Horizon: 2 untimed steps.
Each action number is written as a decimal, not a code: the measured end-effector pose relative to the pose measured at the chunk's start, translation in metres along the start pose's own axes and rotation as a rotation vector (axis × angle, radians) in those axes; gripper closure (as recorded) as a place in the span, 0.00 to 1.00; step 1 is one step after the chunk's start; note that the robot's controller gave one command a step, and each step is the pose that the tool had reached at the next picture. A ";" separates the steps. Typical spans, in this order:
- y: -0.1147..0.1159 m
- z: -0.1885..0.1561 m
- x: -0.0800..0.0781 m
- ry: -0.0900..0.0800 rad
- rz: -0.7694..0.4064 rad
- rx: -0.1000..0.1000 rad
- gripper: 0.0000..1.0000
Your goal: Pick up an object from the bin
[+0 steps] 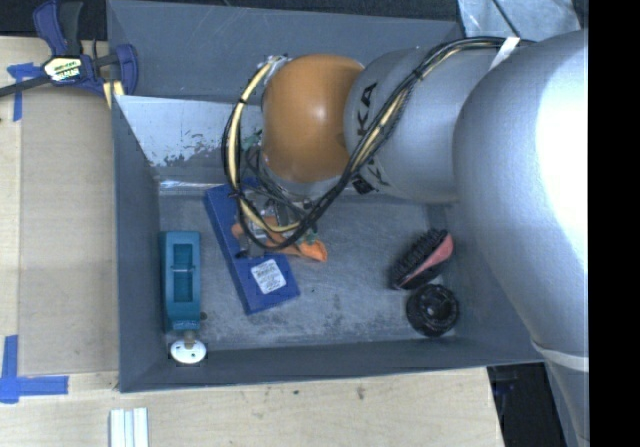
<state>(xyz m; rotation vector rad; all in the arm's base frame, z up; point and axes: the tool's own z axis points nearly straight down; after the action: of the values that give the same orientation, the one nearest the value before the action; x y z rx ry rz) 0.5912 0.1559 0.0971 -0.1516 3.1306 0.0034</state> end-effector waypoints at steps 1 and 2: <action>0.000 0.000 0.000 0.000 0.000 0.000 1.00; -0.005 -0.015 -0.011 0.005 0.000 0.001 1.00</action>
Offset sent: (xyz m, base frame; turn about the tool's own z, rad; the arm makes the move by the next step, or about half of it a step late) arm 0.0175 -0.0060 0.0230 0.0012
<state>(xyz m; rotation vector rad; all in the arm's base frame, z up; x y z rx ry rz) 0.6027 0.1520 0.1118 -0.1514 3.1358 0.0013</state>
